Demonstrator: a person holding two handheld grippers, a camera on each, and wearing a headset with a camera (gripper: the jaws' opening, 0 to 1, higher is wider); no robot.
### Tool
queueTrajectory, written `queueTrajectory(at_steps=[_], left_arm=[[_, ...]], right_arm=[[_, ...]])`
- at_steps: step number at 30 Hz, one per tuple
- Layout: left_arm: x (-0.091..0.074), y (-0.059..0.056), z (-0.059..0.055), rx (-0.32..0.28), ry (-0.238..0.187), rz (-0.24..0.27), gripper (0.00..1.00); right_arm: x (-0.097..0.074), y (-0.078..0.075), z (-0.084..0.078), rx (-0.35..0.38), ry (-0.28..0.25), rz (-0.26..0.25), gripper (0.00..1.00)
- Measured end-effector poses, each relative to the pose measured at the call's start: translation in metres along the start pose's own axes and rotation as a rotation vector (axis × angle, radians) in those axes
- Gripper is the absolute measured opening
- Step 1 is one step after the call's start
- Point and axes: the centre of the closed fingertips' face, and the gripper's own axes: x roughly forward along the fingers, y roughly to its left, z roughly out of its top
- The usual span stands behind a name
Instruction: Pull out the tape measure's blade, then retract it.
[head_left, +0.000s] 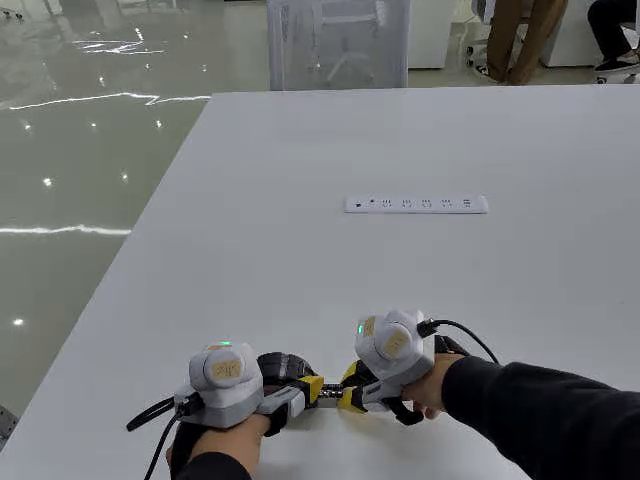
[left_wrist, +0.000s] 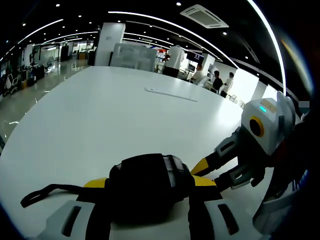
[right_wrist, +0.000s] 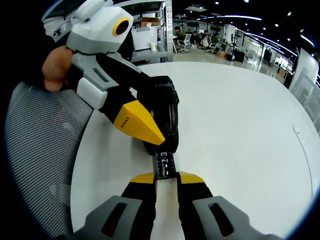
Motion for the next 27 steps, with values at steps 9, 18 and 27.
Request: queueTrajectory(at_steps=[9,18,27], left_arm=[[0.0,0.0,0.0,-0.007,0.002,-0.006,0.58],[-0.001,0.0,0.0,-0.009,0.002,-0.007,0.58],[-0.001,0.0,0.0,-0.011,-0.001,-0.009,0.59]], right_arm=[[0.008,0.004,0.008,-0.014,0.008,0.004,0.12],[0.015,0.003,0.016,-0.026,0.009,0.005,0.12],[0.015,0.004,0.015,-0.026,0.005,0.007,0.12]])
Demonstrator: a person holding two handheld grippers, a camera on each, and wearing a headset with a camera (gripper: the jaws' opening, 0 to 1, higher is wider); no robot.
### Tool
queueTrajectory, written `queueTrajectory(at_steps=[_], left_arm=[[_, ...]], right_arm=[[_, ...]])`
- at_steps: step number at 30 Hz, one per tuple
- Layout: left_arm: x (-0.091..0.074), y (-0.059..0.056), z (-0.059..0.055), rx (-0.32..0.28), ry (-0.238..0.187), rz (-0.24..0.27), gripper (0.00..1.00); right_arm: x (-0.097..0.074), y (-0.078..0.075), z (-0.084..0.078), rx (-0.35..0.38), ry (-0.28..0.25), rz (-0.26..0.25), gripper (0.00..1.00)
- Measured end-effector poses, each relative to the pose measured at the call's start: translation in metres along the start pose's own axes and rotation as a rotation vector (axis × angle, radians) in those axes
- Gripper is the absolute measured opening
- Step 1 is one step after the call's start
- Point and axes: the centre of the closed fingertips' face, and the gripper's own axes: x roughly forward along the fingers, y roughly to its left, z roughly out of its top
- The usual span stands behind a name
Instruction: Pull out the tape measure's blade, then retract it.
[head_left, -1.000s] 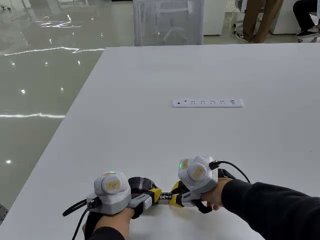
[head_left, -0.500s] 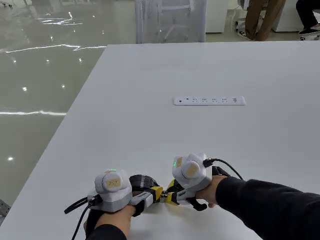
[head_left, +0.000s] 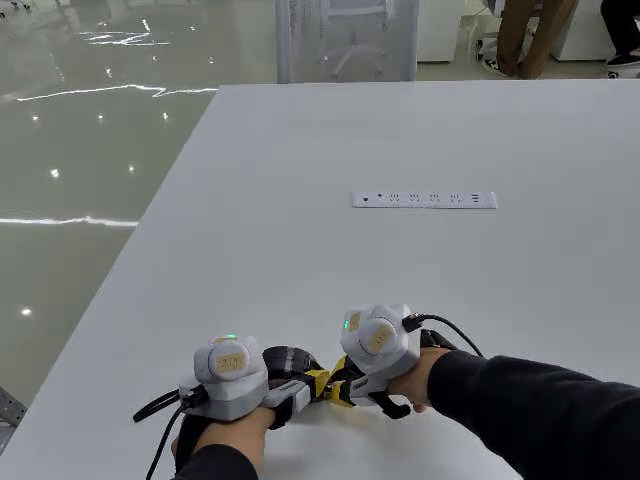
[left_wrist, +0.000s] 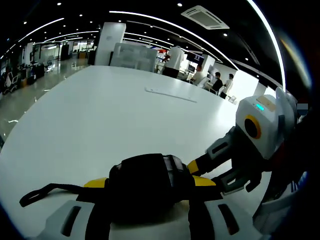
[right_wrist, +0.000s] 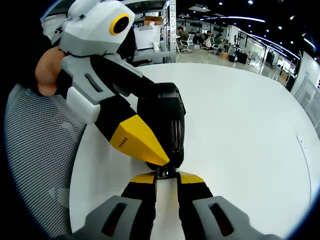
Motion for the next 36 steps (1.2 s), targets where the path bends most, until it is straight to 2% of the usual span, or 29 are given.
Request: queueTrajectory(at_steps=[7,11,14,15,17,19,20,21,22,24,25,26,30,34,36], left_arm=[[0.0,-0.001,-0.001,0.005,0.001,-0.004,0.6],[-0.002,-0.001,-0.001,0.007,0.022,-0.004,0.6],[-0.005,0.002,0.007,0.026,0.024,0.001,0.64],[-0.006,0.002,0.01,0.025,0.018,-0.007,0.7],[-0.009,0.002,0.015,0.04,0.018,-0.043,0.79],[-0.012,-0.002,0.02,0.049,0.013,-0.101,0.82],[-0.013,-0.004,0.026,0.076,0.006,-0.133,0.87],[-0.014,-0.005,0.028,0.105,0.003,-0.148,0.98],[-0.017,-0.005,0.03,0.165,0.009,-0.178,0.98],[-0.021,-0.01,0.036,0.219,-0.007,-0.232,1.0],[-0.024,-0.006,0.032,0.236,0.02,-0.23,1.0],[-0.024,-0.004,0.033,0.246,0.018,-0.239,1.0],[-0.032,-0.004,0.043,0.261,-0.046,-0.308,1.0],[-0.037,0.006,0.042,0.283,-0.061,-0.325,1.0],[-0.041,0.009,0.042,0.275,-0.07,-0.342,1.0]], right_arm=[[0.0,0.001,0.0,0.003,-0.005,-0.004,0.12],[0.001,0.001,0.0,0.001,0.0,-0.01,0.13],[0.0,0.002,-0.002,-0.01,0.005,-0.02,0.13],[-0.001,0.003,-0.003,-0.012,0.005,-0.022,0.13],[-0.005,0.002,-0.007,0.004,0.007,-0.03,0.13],[-0.009,0.002,-0.009,0.015,0.005,-0.038,0.15],[-0.012,0.003,-0.01,0.029,-0.005,-0.044,0.17],[-0.015,0.003,-0.01,0.046,-0.015,-0.046,0.19],[-0.02,0.003,-0.012,0.063,-0.026,-0.05,0.21],[-0.029,0.002,-0.015,0.073,-0.028,-0.063,0.26],[-0.035,0.0,-0.016,0.085,-0.037,-0.08,0.27],[-0.04,-0.002,-0.017,0.094,-0.044,-0.09,0.27],[-0.064,-0.007,-0.025,0.159,-0.069,-0.138,0.32],[-0.087,-0.008,-0.03,0.18,-0.102,-0.173,0.36],[-0.1,-0.006,-0.033,0.178,-0.122,-0.194,0.38]])
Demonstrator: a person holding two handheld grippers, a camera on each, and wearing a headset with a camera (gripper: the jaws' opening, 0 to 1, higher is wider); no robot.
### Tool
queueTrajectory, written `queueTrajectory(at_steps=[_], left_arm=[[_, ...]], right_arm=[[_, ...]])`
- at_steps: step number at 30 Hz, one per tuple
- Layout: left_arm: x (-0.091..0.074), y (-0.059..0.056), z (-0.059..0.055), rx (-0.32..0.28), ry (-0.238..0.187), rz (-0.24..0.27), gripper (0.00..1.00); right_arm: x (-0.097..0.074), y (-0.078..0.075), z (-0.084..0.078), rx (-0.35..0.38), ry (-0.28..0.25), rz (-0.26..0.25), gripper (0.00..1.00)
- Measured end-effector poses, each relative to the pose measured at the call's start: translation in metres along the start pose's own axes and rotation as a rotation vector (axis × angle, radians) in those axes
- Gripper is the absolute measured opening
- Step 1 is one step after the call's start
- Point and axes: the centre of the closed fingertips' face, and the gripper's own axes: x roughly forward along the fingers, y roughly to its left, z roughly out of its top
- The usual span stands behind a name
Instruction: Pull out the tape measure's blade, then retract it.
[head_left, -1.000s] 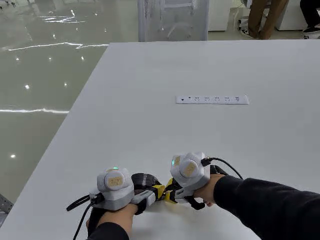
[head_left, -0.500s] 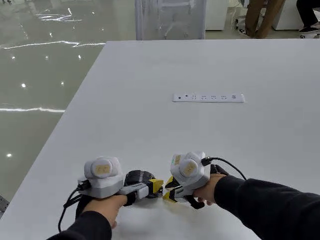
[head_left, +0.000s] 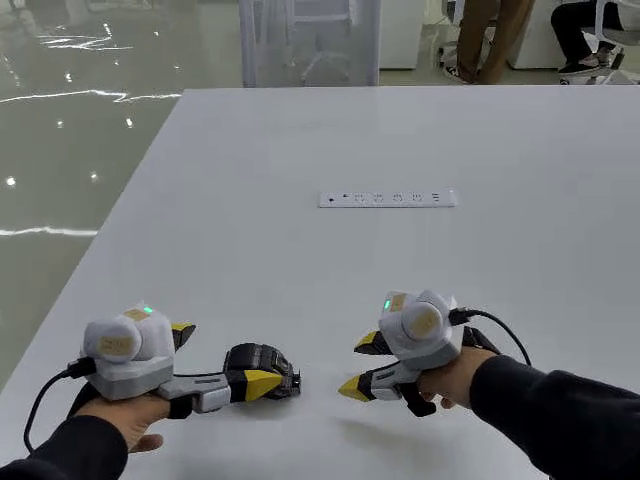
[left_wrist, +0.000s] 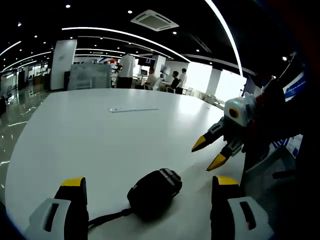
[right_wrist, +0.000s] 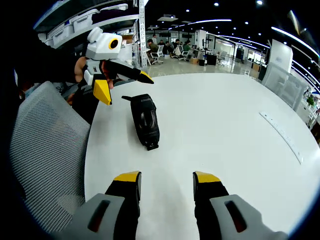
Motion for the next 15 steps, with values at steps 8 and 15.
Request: queueTrajectory(at_steps=[8,15], left_arm=[[-0.018,-0.006,-0.021,0.052,0.049,-0.028,1.0],[-0.031,0.005,-0.038,0.014,0.064,-0.003,1.0]], right_arm=[[-0.053,-0.006,-0.024,0.04,-0.038,-0.073,0.54],[-0.096,-0.013,-0.052,0.107,-0.09,-0.174,0.64]])
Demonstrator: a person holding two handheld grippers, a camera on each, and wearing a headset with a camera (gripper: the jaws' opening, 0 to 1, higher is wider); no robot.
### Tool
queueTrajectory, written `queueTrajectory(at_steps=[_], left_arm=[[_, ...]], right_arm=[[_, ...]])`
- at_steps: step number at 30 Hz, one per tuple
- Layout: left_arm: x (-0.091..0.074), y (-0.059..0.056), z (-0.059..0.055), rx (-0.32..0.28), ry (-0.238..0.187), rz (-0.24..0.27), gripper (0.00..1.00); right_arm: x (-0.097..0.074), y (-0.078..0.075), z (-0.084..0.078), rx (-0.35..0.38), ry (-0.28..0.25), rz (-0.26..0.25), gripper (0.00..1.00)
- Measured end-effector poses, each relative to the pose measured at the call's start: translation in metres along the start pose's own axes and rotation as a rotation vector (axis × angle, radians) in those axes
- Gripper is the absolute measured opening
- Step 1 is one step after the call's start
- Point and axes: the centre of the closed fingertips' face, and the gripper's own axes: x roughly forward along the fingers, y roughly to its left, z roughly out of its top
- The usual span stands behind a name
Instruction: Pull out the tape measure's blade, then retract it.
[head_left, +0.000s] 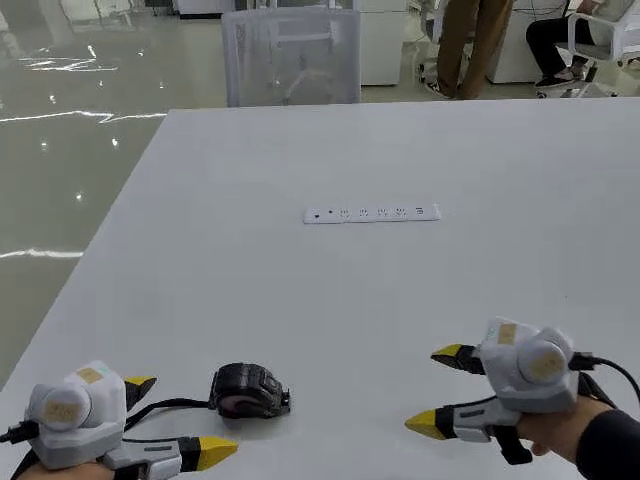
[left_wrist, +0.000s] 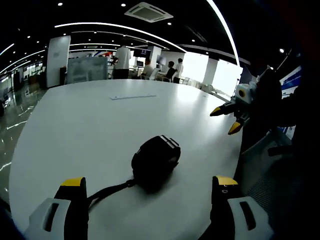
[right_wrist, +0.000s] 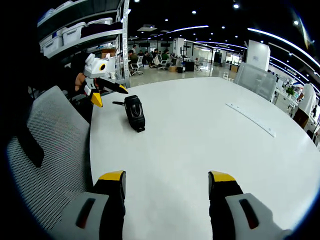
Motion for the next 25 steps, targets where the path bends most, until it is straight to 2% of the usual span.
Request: queueTrajectory(at_steps=[3,5,7,8,9,11,13,15,17,20,25], left_arm=[[-0.006,0.006,0.002,0.019,-0.029,0.014,1.0],[-0.01,0.01,0.0,0.003,-0.03,0.018,1.0],[-0.015,0.012,0.0,0.024,-0.035,0.043,1.0],[-0.017,0.008,0.002,0.051,-0.053,0.033,1.0],[-0.018,0.005,0.001,0.053,-0.05,0.025,1.0],[-0.02,0.003,-0.002,0.082,-0.042,0.025,1.0],[-0.022,0.002,-0.004,0.085,-0.036,0.026,1.0],[-0.022,0.005,-0.005,0.048,-0.033,0.016,0.99],[-0.022,0.01,-0.002,0.061,-0.056,0.035,1.0],[-0.023,0.009,-0.002,0.067,-0.055,0.026,1.0],[-0.023,0.008,0.001,0.082,-0.065,0.007,1.0]], right_arm=[[-0.013,-0.004,-0.014,0.026,0.002,-0.028,0.71],[-0.021,-0.007,-0.025,0.043,0.016,-0.048,0.73],[-0.029,-0.009,-0.034,0.056,0.021,-0.07,0.76],[-0.034,-0.015,-0.039,0.052,0.03,-0.109,0.77],[-0.038,-0.02,-0.043,0.035,0.031,-0.14,0.77],[-0.044,-0.022,-0.052,0.063,0.035,-0.141,0.8],[-0.047,-0.023,-0.058,0.082,0.039,-0.145,0.85],[-0.052,-0.025,-0.064,0.088,0.053,-0.145,0.9],[-0.058,-0.028,-0.067,0.105,0.05,-0.147,0.93],[-0.064,-0.031,-0.064,0.135,0.026,-0.154,0.98],[-0.071,-0.028,-0.067,0.113,0.027,-0.164,0.99]])
